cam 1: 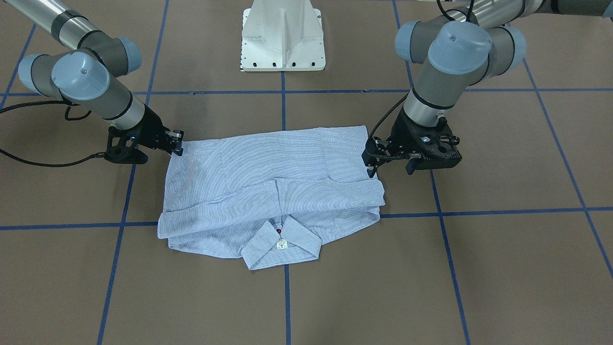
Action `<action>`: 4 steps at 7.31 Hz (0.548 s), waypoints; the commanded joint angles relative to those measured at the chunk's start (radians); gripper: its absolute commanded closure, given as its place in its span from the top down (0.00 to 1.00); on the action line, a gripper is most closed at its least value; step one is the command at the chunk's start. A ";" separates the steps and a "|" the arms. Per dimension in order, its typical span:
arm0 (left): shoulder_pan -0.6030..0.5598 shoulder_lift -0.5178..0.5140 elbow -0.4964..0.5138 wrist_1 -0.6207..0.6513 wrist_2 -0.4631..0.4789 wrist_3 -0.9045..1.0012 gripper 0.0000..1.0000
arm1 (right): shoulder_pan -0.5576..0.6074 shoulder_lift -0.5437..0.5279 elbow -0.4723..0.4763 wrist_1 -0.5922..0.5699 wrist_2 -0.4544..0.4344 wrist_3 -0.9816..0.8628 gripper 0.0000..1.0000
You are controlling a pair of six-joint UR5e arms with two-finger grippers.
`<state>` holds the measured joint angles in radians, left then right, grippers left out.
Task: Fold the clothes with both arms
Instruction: 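Grasp the folded shirt's edge with the right gripper and drag it toward the robot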
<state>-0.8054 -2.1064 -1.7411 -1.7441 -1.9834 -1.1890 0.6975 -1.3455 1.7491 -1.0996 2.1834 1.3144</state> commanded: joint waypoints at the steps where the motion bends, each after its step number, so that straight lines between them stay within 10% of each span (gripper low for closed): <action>1: 0.000 0.000 0.002 0.000 0.000 0.000 0.99 | -0.001 -0.030 0.045 0.003 0.004 -0.007 0.00; 4: -0.002 0.000 -0.003 0.002 0.002 0.000 0.99 | -0.083 -0.159 0.176 0.071 0.004 -0.017 0.00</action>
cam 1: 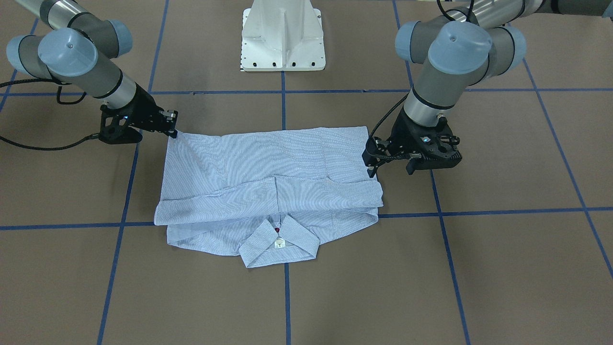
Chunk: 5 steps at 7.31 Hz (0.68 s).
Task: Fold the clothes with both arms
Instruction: 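Grasp the folded shirt's edge with the right gripper and drag it toward the robot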
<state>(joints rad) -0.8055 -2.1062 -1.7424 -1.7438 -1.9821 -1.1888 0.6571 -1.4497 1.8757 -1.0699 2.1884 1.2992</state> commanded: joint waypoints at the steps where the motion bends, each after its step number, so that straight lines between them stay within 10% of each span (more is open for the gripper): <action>1: -0.001 0.000 -0.002 0.001 0.000 0.000 0.99 | -0.089 -0.126 0.081 0.100 -0.002 0.008 0.00; 5: 0.000 0.002 -0.009 0.001 0.003 -0.003 0.99 | -0.307 -0.403 0.220 0.234 0.011 0.018 0.00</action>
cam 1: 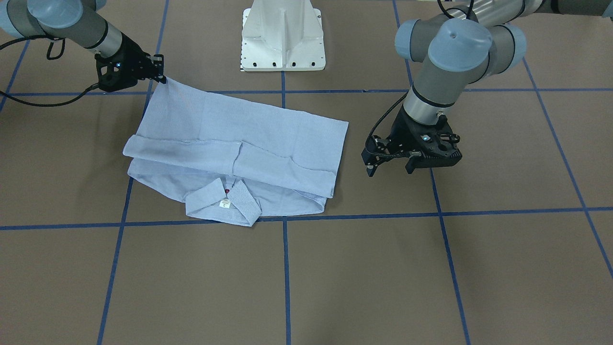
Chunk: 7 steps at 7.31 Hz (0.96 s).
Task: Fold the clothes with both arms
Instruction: 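Grasp the folded shirt's edge with the right gripper and drag it toward the robot, then release the shirt and raise the right gripper while the left gripper lowers beside the shirt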
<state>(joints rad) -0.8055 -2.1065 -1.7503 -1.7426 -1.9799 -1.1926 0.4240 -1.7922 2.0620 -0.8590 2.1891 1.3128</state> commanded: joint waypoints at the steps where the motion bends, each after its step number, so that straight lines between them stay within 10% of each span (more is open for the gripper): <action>1: 0.000 0.003 -0.002 0.000 0.003 0.001 0.99 | -0.094 -0.067 0.044 0.023 0.067 0.029 0.00; 5: -0.001 0.005 -0.003 -0.002 0.001 0.001 0.99 | -0.133 -0.094 0.087 0.023 0.136 0.088 0.00; 6: -0.001 0.008 -0.003 -0.003 0.001 0.001 0.99 | -0.133 -0.098 0.093 0.023 0.141 0.092 0.37; 7: -0.001 0.008 -0.003 -0.005 -0.002 0.002 0.99 | -0.128 -0.092 0.095 0.024 0.141 0.092 0.99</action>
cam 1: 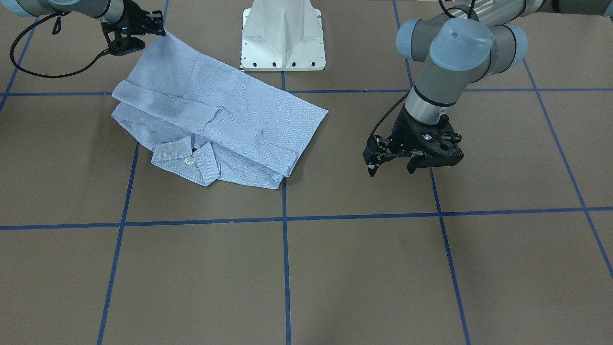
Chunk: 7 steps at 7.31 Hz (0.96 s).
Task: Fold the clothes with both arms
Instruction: 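Release the shirt and raise the right gripper while the left gripper lowers beside the shirt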
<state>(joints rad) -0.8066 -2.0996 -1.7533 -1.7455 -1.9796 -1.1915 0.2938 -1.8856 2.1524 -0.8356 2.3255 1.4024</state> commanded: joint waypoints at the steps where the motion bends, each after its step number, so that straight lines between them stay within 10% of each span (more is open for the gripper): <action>1: 0.004 0.003 -0.017 -0.003 -0.004 0.001 0.99 | 0.057 0.009 0.004 0.001 0.005 0.001 1.00; 7: 0.413 0.098 -0.216 0.004 0.007 -0.484 1.00 | 0.442 0.190 -0.014 0.001 -0.005 -0.013 1.00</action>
<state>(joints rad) -0.4779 -2.0025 -1.9641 -1.7412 -1.9755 -1.5596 0.6799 -1.7151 2.1380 -0.8346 2.3215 1.3926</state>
